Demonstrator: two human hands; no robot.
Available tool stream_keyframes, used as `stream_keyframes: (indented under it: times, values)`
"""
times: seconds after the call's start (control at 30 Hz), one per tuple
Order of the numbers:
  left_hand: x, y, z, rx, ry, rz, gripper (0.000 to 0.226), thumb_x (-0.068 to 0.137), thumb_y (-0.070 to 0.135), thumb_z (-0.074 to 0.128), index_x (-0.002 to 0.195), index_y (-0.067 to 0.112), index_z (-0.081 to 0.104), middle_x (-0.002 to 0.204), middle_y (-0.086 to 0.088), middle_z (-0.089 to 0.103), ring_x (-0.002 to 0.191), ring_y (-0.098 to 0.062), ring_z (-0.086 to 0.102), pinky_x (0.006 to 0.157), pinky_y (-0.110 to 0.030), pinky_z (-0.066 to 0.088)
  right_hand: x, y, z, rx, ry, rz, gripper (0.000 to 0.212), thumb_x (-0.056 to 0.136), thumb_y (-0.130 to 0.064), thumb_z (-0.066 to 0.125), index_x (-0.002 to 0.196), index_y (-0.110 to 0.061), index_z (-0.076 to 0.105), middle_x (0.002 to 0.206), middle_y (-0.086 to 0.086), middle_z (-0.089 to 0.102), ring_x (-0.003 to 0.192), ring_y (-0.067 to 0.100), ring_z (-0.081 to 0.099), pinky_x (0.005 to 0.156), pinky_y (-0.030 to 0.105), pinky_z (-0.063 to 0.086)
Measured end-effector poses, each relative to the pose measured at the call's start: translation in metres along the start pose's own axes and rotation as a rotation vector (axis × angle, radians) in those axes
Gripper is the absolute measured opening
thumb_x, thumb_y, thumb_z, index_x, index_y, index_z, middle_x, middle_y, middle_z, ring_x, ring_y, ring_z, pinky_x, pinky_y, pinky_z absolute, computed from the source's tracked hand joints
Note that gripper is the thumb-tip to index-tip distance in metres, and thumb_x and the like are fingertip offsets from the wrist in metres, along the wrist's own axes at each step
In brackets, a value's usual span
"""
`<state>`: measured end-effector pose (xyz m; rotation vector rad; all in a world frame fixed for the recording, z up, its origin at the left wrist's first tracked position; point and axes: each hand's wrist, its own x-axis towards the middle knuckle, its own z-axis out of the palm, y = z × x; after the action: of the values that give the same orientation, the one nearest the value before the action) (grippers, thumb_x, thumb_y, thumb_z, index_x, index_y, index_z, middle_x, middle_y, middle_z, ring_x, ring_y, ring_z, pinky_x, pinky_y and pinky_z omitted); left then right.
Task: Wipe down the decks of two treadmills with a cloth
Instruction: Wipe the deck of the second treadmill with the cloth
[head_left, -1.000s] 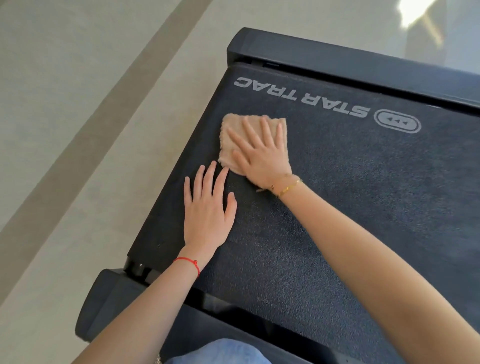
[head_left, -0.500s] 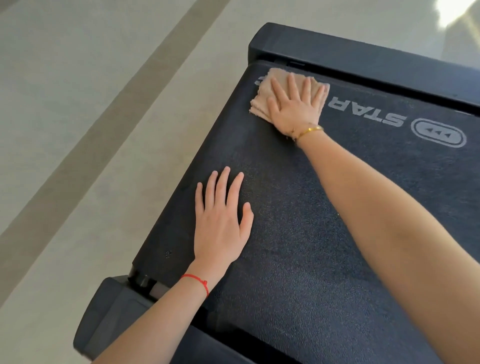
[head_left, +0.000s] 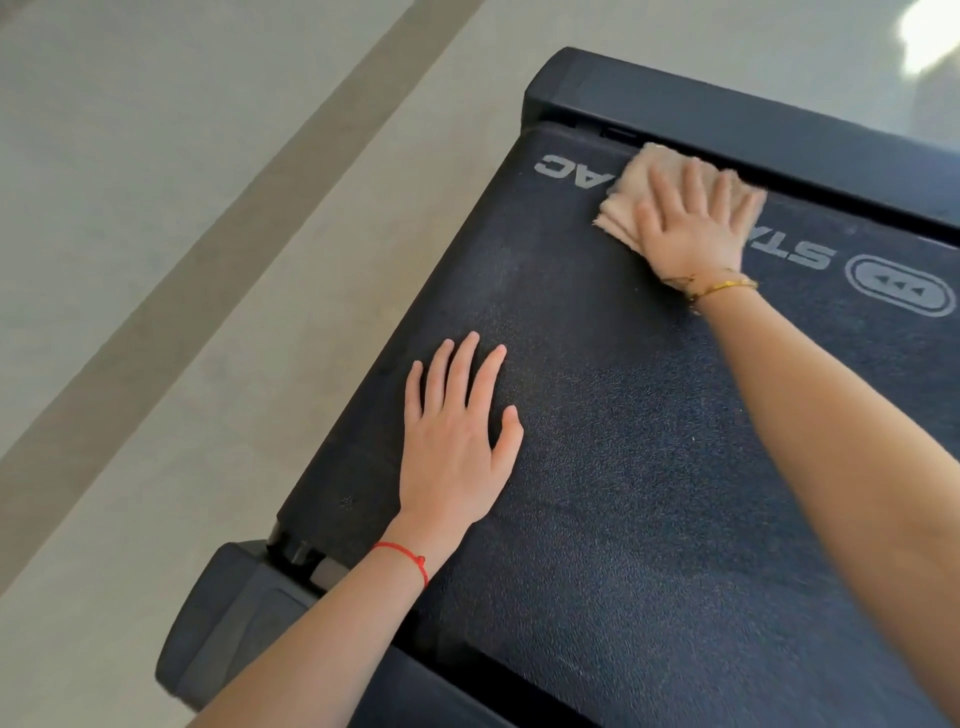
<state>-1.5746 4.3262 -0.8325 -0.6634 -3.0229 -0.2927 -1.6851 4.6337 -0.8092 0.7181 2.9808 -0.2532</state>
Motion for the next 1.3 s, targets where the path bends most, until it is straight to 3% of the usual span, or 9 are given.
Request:
stream_keyframes:
  times: [0.13, 0.33, 0.47, 0.7, 0.83, 1.03, 1.17, 1.3]
  values:
    - [-0.001, 0.002, -0.002, 0.014, -0.002, -0.003, 0.056, 0.1, 0.046, 0.025, 0.152, 0.027, 0.03, 0.161, -0.002, 0.027, 0.15, -0.025, 0.021, 0.122, -0.052, 0.018, -0.02, 0.006, 0.0, 0.009, -0.018, 0.038, 0.059, 0.1, -0.059, 0.01, 0.157, -0.042, 0.009, 0.167, 0.001, 0.0, 0.151, 0.037, -0.009, 0.117, 0.061, -0.014]
    - [-0.002, 0.002, -0.004, 0.01, -0.001, 0.008, 0.056, 0.099, 0.044, 0.028, 0.152, 0.025, 0.032, 0.16, -0.003, 0.029, 0.149, -0.025, 0.022, 0.121, -0.052, 0.018, -0.111, -0.01, 0.015, -0.032, -0.01, -0.277, 0.061, 0.099, -0.061, 0.004, 0.156, -0.043, 0.008, 0.167, -0.002, 0.003, 0.152, 0.037, -0.005, 0.119, 0.061, -0.009]
    - [-0.002, 0.001, -0.005, -0.003, 0.006, 0.015, 0.056, 0.099, 0.044, 0.028, 0.151, 0.024, 0.034, 0.159, -0.004, 0.031, 0.148, -0.026, 0.024, 0.121, -0.052, 0.018, -0.165, 0.008, 0.023, -0.05, -0.023, -0.417, 0.057, 0.102, -0.058, 0.011, 0.156, -0.042, 0.012, 0.167, -0.004, 0.008, 0.153, 0.034, 0.001, 0.12, 0.059, -0.002]
    - [-0.002, 0.002, -0.01, -0.026, -0.013, 0.017, 0.058, 0.098, 0.045, 0.024, 0.15, 0.023, 0.037, 0.158, -0.006, 0.033, 0.148, -0.028, 0.026, 0.121, -0.054, 0.019, -0.149, 0.042, 0.009, -0.005, -0.02, 0.018, 0.056, 0.102, -0.056, 0.011, 0.157, -0.043, 0.005, 0.167, -0.002, -0.004, 0.152, 0.032, -0.011, 0.119, 0.057, -0.013]
    - [-0.003, 0.002, -0.01, -0.021, -0.005, 0.029, 0.057, 0.099, 0.045, 0.025, 0.15, 0.022, 0.036, 0.158, -0.007, 0.033, 0.147, -0.029, 0.026, 0.12, -0.055, 0.019, -0.201, 0.017, 0.017, -0.038, -0.022, -0.169, 0.059, 0.101, -0.057, 0.005, 0.157, -0.04, 0.007, 0.167, -0.001, 0.0, 0.152, 0.036, -0.008, 0.119, 0.059, -0.009]
    - [-0.006, 0.0, -0.011, -0.033, -0.029, 0.065, 0.056, 0.101, 0.04, 0.033, 0.154, 0.02, 0.031, 0.161, -0.009, 0.028, 0.15, -0.029, 0.02, 0.122, -0.054, 0.015, -0.294, 0.007, 0.032, -0.047, -0.012, -0.35, 0.055, 0.104, -0.054, 0.019, 0.157, -0.04, 0.01, 0.167, -0.003, 0.008, 0.153, 0.034, -0.001, 0.12, 0.06, 0.002]
    - [-0.012, -0.003, -0.015, -0.046, -0.068, 0.096, 0.057, 0.103, 0.039, 0.033, 0.156, 0.02, 0.026, 0.163, -0.009, 0.022, 0.152, -0.03, 0.015, 0.123, -0.053, 0.011, -0.32, 0.032, 0.031, -0.046, -0.008, -0.312, 0.055, 0.104, -0.055, 0.017, 0.157, -0.041, 0.009, 0.167, -0.005, 0.005, 0.153, 0.029, -0.003, 0.122, 0.056, 0.001]
    - [-0.032, -0.016, -0.023, -0.054, -0.093, 0.151, 0.056, 0.103, 0.038, 0.033, 0.156, 0.02, 0.027, 0.164, -0.008, 0.021, 0.152, -0.029, 0.014, 0.123, -0.053, 0.012, -0.297, 0.05, 0.023, -0.026, -0.017, -0.099, 0.058, 0.101, -0.057, 0.009, 0.157, -0.041, 0.011, 0.167, -0.004, 0.005, 0.153, 0.03, -0.006, 0.121, 0.056, -0.003]
